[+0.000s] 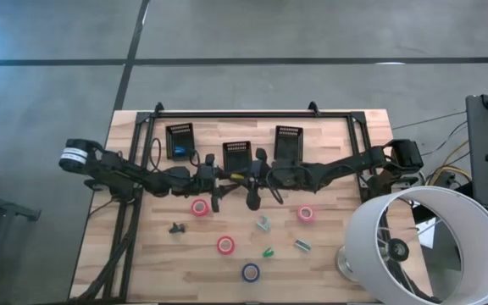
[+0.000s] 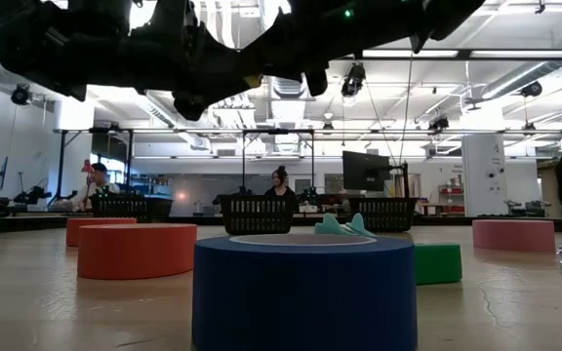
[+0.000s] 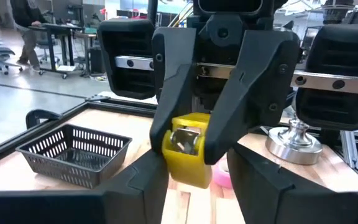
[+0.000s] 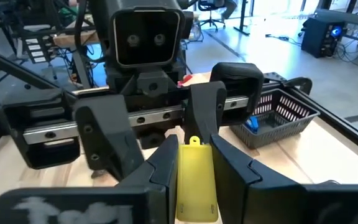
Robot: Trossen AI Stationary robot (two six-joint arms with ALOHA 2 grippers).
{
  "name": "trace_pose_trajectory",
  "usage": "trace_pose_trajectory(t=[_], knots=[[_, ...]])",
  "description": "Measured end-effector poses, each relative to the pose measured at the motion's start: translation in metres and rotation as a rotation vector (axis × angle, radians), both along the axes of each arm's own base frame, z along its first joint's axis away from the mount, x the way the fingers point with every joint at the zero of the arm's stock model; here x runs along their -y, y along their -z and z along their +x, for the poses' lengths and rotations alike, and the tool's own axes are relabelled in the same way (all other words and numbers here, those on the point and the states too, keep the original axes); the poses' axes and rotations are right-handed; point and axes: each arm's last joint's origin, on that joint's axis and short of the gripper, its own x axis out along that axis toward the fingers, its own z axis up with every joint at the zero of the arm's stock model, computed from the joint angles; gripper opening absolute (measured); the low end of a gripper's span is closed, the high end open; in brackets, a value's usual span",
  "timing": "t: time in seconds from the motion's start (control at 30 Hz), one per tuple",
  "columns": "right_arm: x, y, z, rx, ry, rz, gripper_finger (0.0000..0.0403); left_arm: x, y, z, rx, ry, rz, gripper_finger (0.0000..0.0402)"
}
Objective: Pick and place Stapler, Stapler remover, tape
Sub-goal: Put the yellow stapler into the left black bin
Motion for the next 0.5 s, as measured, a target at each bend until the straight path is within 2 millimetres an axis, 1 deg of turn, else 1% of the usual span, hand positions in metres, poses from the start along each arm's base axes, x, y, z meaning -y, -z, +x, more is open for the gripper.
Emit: trace_pose_trajectory(t=[0.23, 0.37, 0.5], knots=[[-0.0004, 0.0006, -0.0001, -0.007, -0.005, -0.006, 0.0069, 0.0, 0.0011, -0.0001, -0.01, -0.001, -0.001, 0.0081], [-0.0004, 0.0018, -0.0004, -0.021, -0.011, -0.018, 0.0086, 0.0, 0.002, -0.0001, -0.02, 0.0, 0.002, 0.0079], [-0.0001, 0.0027, -0.0006, -0.037, -0.017, -0.057, 0.012, 0.0001, 0.0032, 0.0, -0.032, 0.003, 0.006, 0.0089]])
